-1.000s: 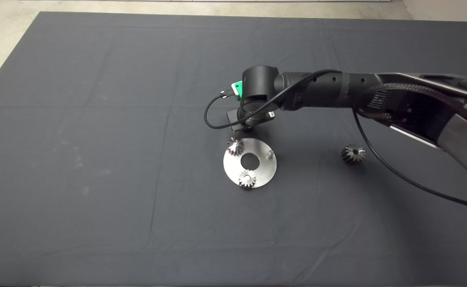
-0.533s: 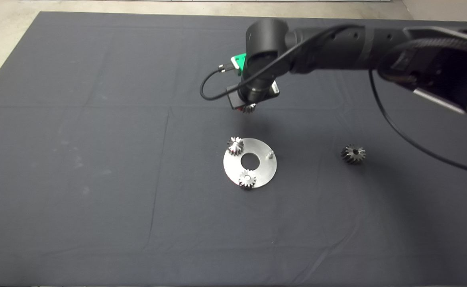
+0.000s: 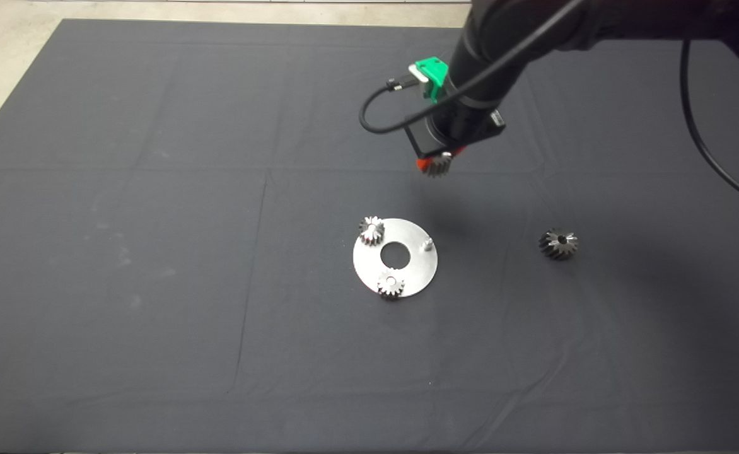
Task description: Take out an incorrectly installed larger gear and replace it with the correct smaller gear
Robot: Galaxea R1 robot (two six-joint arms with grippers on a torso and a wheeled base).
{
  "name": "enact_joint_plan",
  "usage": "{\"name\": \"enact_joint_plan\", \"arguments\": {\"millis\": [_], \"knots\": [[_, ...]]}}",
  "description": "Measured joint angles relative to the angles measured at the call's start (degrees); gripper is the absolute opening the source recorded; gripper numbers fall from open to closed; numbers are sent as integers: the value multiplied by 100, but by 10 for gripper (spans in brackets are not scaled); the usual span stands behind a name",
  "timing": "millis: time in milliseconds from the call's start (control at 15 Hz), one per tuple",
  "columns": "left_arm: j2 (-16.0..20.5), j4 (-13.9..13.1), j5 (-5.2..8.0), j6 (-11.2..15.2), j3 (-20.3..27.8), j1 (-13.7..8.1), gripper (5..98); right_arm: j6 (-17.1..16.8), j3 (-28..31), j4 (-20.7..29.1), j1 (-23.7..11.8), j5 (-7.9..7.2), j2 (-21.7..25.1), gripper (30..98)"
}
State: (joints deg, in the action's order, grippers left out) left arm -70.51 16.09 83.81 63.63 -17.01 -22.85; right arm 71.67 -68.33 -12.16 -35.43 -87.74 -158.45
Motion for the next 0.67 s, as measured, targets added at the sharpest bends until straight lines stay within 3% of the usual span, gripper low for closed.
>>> {"name": "enact_joint_plan", "arguments": {"millis": [133, 333, 467, 667], "knots": [[1, 0, 1, -5, 0, 0, 597, 100, 477, 108, 1, 13, 336, 354], [0, 0, 0, -10, 0, 0, 597, 582, 1675, 269, 8, -49, 890, 353], [0, 0, 1, -27, 0, 0, 597, 832, 2231, 328, 80, -46, 993, 353], [6, 0, 12, -94, 0, 0, 597, 1006, 2659, 129, 575, -2, 1002, 352]]}}
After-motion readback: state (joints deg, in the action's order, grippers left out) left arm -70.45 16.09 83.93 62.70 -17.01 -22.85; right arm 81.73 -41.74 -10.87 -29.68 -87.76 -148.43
